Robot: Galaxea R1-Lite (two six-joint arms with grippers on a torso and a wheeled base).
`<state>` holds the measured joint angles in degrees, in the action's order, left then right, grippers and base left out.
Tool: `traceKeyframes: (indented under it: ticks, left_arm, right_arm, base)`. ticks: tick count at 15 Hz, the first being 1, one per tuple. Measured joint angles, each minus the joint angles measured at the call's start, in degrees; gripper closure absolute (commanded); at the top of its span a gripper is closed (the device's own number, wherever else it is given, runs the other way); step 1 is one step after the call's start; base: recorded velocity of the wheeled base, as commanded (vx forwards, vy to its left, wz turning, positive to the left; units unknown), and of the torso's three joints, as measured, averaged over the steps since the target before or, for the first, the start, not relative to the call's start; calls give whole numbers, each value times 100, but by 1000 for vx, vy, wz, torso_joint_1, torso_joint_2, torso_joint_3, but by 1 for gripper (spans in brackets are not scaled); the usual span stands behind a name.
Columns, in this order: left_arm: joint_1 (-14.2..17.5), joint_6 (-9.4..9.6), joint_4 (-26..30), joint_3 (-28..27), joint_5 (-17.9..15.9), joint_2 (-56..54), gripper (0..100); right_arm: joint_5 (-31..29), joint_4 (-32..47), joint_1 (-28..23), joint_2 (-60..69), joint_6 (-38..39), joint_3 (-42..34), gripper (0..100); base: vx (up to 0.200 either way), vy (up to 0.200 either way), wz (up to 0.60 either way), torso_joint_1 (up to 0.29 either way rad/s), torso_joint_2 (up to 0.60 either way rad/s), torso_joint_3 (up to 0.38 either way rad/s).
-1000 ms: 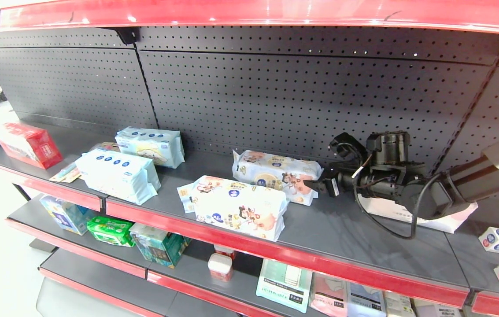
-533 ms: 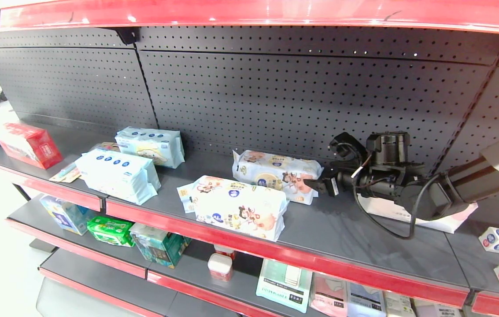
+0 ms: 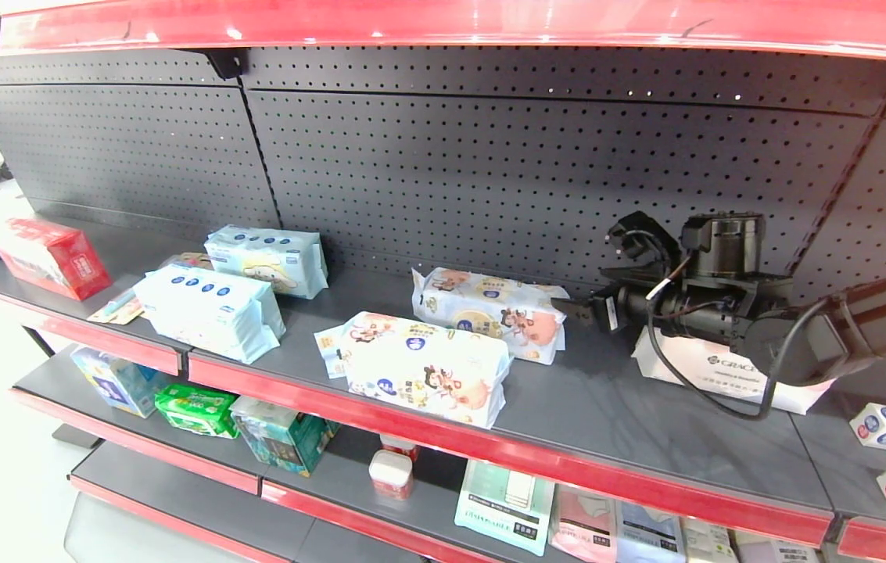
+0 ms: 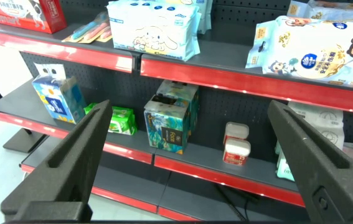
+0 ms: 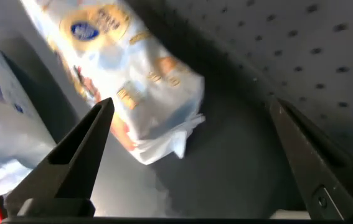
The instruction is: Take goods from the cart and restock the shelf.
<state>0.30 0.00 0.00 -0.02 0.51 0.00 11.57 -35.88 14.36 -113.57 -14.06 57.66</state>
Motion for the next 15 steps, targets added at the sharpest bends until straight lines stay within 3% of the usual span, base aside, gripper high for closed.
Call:
traceKeyframes:
  ticks: [6, 15]
  left_arm:
    - [0, 0, 0, -2, 0, 0, 0]
    - [0, 0, 0, -2, 0, 0, 0]
  right_arm:
    - [-464, 2, -389, 6, -22, -4, 0]
    - [-600, -228, -52, -311, -184, 0, 0]
  base:
    - [0, 0, 0, 0, 0, 0]
    - [0, 0, 0, 0, 0, 0]
